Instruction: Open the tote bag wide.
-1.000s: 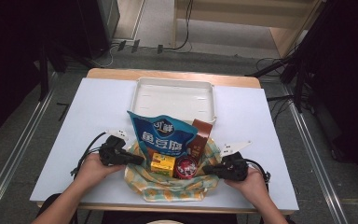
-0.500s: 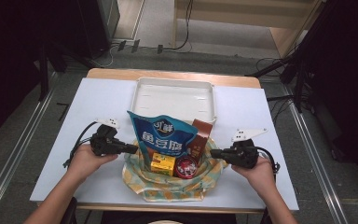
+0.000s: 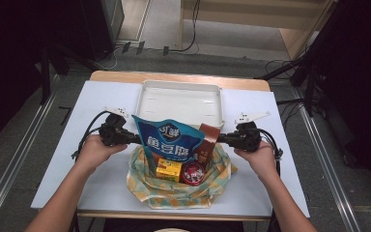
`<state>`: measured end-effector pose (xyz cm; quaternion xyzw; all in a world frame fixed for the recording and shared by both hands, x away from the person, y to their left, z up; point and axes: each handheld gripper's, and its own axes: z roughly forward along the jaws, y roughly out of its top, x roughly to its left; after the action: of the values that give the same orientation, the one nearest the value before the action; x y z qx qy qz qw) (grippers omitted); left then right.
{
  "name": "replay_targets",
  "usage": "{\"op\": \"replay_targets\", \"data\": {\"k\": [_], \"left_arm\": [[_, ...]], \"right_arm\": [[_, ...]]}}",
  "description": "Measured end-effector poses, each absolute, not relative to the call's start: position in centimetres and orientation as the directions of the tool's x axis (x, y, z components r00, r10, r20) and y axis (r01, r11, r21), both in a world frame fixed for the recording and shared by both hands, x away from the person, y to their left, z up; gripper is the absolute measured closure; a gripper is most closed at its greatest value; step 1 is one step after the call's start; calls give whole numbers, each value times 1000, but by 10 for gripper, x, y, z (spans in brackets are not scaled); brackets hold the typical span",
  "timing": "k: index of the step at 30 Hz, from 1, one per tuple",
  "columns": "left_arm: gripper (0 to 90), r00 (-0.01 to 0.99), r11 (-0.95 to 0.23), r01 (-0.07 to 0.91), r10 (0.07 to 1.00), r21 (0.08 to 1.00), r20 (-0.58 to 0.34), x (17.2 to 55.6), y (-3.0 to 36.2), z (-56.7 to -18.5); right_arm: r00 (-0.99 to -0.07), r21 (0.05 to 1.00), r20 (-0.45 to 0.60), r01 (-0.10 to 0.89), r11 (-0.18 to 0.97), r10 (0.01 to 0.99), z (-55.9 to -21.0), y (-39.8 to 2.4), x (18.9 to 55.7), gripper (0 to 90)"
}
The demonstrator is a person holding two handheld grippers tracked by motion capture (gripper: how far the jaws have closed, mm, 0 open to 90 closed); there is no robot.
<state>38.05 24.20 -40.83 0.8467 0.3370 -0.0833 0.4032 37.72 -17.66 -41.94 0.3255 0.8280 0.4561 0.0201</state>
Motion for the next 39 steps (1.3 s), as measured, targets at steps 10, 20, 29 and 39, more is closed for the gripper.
{"op": "replay_targets", "data": {"k": [10,20,29,39], "left_arm": [[900,753,-434,649,488,625,-442,388,233,-426],[900,752,-434,653,465,621,-467,385,228,-441],[900,750,-467,656,488,593,-447,386,226,-453],[900,748,-484,660,496,575,-441,389,223,-463]], "right_arm": [[-799,761,297,529,375,523,-433,-158,390,900],[-815,752,298,521,404,497,-451,-154,383,898],[-825,722,287,520,456,486,-466,-147,380,900],[-825,702,296,529,476,481,-479,-145,382,900]]}}
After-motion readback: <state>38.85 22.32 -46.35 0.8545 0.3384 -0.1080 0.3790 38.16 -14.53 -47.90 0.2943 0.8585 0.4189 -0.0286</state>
